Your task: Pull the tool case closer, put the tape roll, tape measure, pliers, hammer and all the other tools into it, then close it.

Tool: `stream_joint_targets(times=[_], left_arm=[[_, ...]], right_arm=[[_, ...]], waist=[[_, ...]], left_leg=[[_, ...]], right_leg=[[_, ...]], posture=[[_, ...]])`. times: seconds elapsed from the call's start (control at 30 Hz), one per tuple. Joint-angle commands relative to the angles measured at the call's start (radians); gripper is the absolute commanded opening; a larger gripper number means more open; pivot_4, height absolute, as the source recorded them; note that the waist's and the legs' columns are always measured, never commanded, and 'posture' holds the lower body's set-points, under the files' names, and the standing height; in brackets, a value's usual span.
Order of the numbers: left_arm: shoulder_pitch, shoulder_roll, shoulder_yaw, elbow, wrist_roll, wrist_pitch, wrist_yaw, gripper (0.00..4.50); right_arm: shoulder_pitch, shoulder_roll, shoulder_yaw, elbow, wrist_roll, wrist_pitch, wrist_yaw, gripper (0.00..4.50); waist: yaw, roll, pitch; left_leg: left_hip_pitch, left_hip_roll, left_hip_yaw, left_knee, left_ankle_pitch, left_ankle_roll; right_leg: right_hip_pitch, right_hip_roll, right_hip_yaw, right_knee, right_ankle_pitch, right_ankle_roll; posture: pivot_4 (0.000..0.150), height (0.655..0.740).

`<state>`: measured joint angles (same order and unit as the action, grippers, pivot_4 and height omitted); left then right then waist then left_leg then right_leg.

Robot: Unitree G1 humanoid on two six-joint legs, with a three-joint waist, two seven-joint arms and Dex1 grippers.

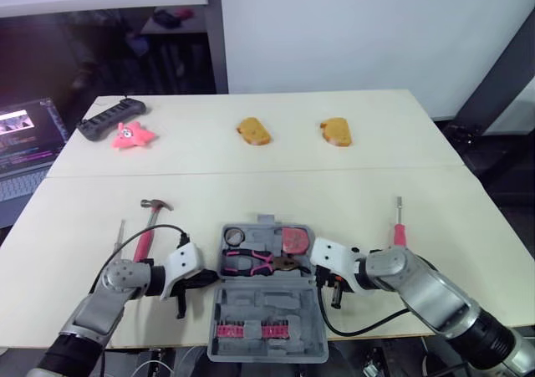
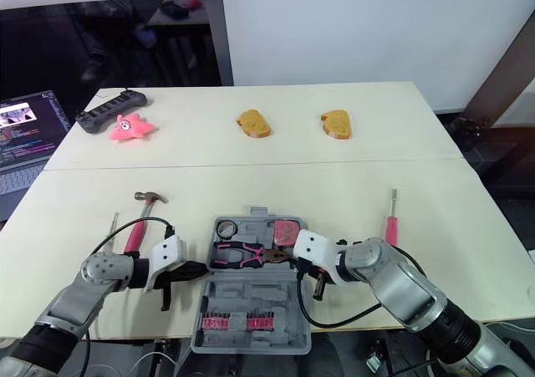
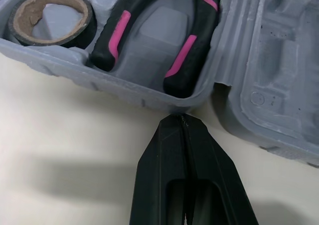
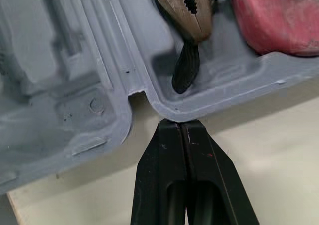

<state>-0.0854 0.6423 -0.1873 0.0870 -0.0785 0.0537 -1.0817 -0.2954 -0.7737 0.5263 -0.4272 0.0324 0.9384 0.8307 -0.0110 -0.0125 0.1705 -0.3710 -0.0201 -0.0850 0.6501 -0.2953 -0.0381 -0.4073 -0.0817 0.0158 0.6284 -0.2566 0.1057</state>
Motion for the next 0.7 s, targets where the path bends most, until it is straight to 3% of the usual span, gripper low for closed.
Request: stream_joint_targets(times=[0.03, 0.37, 0.7], left_arm=[[-0.04, -0.051, -0.071, 0.031, 0.035, 0.001, 0.012, 0.01], [-0.073, -0.102, -0.091, 0.081, 0.057, -0.011, 0.009, 0.01], [-0.322, -0.196, -0.078, 0.383, 0.116, -0.118, 0.033, 0.01]], right_arm=[[-0.035, 0.04, 0.053, 0.0, -0.007, 0.02, 0.004, 0.0], [-0.109, 0.07, 0.054, 0.012, -0.007, 0.072, 0.007, 0.0], [-0.295, 0.142, 0.038, 0.331, -0.054, -0.087, 0.026, 0.0]], waist=[[0.001, 0.0, -0.001], [0.002, 0.003, -0.004], [0.005, 0.004, -0.005]], left_leg=[[0.0, 0.0, 0.0, 0.0, 0.0, 0.0], [0.001, -0.001, -0.001, 0.001, 0.0, -0.001], [0.003, -0.002, -0.001, 0.002, 0.004, -0.003]], right_leg=[[0.0, 0.0, 0.0, 0.0, 0.0, 0.0], [0.002, -0.001, 0.0, 0.0, 0.0, 0.0], [0.005, 0.0, 0.0, 0.001, 0.002, 0.0]], posture=[[0.15, 0.74], [0.15, 0.74], [0.15, 0.74]])
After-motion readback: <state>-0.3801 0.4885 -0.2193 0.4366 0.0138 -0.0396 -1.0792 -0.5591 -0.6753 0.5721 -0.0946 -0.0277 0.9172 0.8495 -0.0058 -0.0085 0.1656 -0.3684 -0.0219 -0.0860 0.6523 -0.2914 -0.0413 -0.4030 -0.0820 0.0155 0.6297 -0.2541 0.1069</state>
